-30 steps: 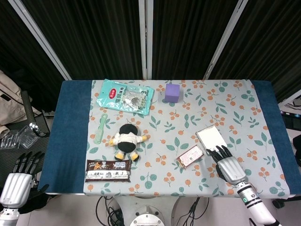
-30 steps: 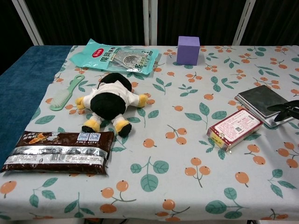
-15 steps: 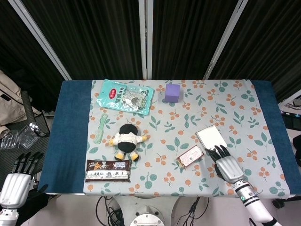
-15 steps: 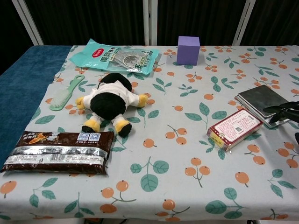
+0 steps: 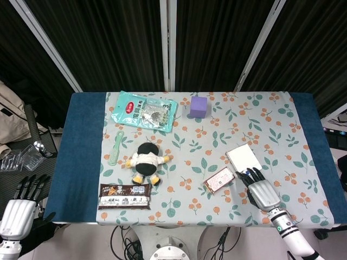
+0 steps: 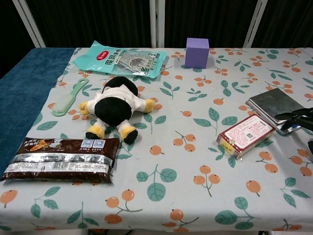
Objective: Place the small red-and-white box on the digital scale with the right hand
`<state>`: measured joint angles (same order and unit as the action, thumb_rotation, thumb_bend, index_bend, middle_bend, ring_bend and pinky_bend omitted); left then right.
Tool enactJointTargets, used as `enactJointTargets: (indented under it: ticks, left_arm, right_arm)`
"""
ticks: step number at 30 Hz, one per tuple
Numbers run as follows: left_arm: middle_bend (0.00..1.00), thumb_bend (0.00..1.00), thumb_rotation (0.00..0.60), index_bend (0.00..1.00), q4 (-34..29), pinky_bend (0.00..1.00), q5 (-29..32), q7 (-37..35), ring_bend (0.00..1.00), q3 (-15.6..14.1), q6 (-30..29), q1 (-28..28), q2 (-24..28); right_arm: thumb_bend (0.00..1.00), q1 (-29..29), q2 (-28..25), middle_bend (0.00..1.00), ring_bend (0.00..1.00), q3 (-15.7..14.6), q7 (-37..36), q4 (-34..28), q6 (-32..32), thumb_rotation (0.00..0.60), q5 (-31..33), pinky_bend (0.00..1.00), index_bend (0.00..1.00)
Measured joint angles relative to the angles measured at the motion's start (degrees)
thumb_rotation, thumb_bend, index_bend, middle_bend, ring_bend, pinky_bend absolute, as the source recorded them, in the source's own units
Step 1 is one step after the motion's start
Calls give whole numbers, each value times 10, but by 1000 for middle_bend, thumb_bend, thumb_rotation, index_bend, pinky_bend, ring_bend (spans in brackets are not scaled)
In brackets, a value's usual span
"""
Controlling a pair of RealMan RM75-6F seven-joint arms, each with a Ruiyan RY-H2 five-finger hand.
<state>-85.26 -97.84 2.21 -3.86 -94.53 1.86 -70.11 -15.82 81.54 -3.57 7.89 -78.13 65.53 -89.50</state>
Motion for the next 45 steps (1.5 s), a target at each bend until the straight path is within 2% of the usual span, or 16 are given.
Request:
enactJointTargets:
  ticks: [3, 7, 11, 13, 16, 22, 26, 32, 37, 42, 45]
  left_arm:
    - [60, 106, 600, 74, -2, 32, -1, 0, 0, 0, 0, 0, 1]
    - [61, 107, 600, 74, -3, 32, -3, 0, 0, 0, 0, -1, 1]
    - [60, 106, 600, 74, -4, 32, -2, 0, 0, 0, 0, 0, 2]
    - [61, 106, 600, 74, -3, 33, -1, 0, 0, -1, 0, 0, 2]
    - [60, 106, 600, 74, -3, 33, 1, 1, 0, -1, 0, 2, 3]
    - [61, 106, 600, 74, 0, 33, 5, -4, 0, 0, -1, 4, 2]
    - [61, 107, 600, 74, 5, 33, 7, -10, 0, 0, -1, 5, -1]
    - [61, 107, 600, 74, 13, 34, 8, -19, 0, 0, -3, 6, -3]
    - [61, 107, 600, 74, 19, 36, 9, -26, 0, 0, -6, 9, -3]
    - [61, 107, 600, 83, 22, 41, 10, -30, 0, 0, -7, 10, -4]
    - [61, 107, 600, 85, 24, 42, 10, -32, 0, 0, -6, 10, -5]
  right_arm:
    - [688, 0, -3, 156, 0, 2, -4, -6, 23, 600, -14, 0, 0]
    - [592, -6, -13, 105, 0, 10, 2, -27, 50, 600, -37, 0, 0]
    - [267, -19, -20, 8, 0, 19, 37, -43, 42, 600, -40, 0, 0]
    - [142, -29, -23, 0, 0, 24, 67, -54, 25, 600, -35, 0, 0]
    - [59, -48, -24, 0, 0, 32, 115, -72, -13, 600, -20, 0, 0]
    - [44, -90, -20, 0, 0, 49, 216, -105, -98, 600, 40, 0, 0]
    - [66, -119, -3, 0, 0, 60, 259, -121, -132, 600, 78, 0, 0]
    - [215, -142, 14, 44, 0, 67, 273, -128, -156, 600, 115, 0, 0]
    - [228, -154, 26, 85, 21, 63, 280, -122, -162, 600, 125, 0, 0]
    - [244, -159, 30, 135, 133, 58, 281, -119, -162, 600, 136, 3, 1]
    - [251, -160, 32, 155, 149, 54, 283, -117, -159, 600, 144, 115, 32]
